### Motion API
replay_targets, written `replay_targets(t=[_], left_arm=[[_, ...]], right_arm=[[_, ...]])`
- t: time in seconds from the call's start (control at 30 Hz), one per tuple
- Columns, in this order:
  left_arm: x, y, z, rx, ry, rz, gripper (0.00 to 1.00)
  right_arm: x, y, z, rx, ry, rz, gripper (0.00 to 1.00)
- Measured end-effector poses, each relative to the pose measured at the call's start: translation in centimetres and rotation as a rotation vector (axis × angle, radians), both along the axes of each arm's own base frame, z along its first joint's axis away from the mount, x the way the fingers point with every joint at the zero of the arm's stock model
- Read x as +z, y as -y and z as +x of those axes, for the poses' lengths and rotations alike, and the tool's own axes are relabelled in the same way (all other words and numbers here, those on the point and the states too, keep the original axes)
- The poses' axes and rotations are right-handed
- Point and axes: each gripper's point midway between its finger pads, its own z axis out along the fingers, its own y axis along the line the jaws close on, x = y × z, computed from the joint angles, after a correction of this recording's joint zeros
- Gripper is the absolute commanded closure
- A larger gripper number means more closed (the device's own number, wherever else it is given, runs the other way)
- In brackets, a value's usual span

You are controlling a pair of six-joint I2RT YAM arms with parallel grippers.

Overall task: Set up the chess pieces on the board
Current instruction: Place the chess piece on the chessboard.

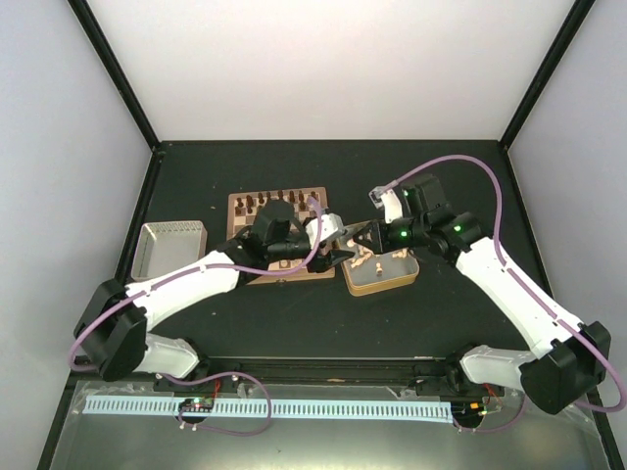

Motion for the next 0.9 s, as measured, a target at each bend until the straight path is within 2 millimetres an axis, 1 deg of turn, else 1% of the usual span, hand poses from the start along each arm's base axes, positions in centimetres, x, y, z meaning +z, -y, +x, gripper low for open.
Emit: replay_targets(t=[0.1, 0.13, 0.17, 0.2, 0.27, 0.3, 0.4, 0.47, 0.5, 0.63, 0.7, 0.77, 0.83, 0.9], left_arm=[[1.4, -1.0, 0.3, 0.081, -0.019, -0.029, 0.29], [2.0, -1.7, 0.2, 0.112, -0.018, -0.045, 0.25], [2.8, -2.6, -0.1, 0.149, -0.017, -0.066, 0.23], [3.7, -3.6, -0.2, 0.198, -0.013, -0.09, 0.18], [6.2, -6.2, -0.2, 0.322, 0.006, -0.161, 0.03], [7.3, -7.2, -0.2, 0.366, 0.02, -0.188, 0.01], [10.9, -11.5, -0.3, 0.548, 0.047, -0.299, 0.01], [13.0, -14.4, -0.8, 0.652, 0.068, -0.367, 0.01], [13.6, -15.9, -1.1, 0.704, 0.069, -0.388, 0.01], [15.7, -20.4, -2.3, 0.855, 0.07, -0.428, 0.01], [16.3, -21.9, -2.9, 0.892, 0.077, -0.429, 0.01], [16.5, -23.1, -3.5, 0.919, 0.086, -0.423, 0.01], [16.4, -24.0, -3.9, 0.946, 0.095, -0.414, 0.01], [16.1, -24.7, -4.0, 0.97, 0.101, -0.4, 0.01]], right_arm=[[-0.2, 0.2, 0.7, -0.045, 0.031, -0.024, 0.98], [-0.4, 0.3, 0.9, -0.066, 0.043, -0.035, 0.98], [-0.6, 0.4, 1.1, -0.085, 0.052, -0.045, 0.98], [-0.8, 0.4, 1.2, -0.101, 0.058, -0.056, 0.98], [-1.2, 0.2, 1.4, -0.139, 0.083, -0.082, 0.98], [-1.3, -0.1, 1.4, -0.149, 0.095, -0.091, 0.98], [-1.5, -1.3, 0.9, -0.171, 0.123, -0.108, 0.98], [-1.7, -2.5, 0.8, -0.186, 0.137, -0.122, 0.98], [-2.1, -3.0, 0.7, -0.192, 0.135, -0.134, 0.98], [-4.6, -5.5, 1.4, -0.22, 0.12, -0.237, 0.97], [-6.0, -6.7, 1.8, -0.226, 0.114, -0.289, 0.97], [-7.4, -7.8, 2.3, -0.232, 0.105, -0.336, 0.97], [-8.8, -8.6, 2.6, -0.23, 0.098, -0.386, 0.97], [-9.6, -9.4, 2.9, -0.225, 0.096, -0.416, 0.97]])
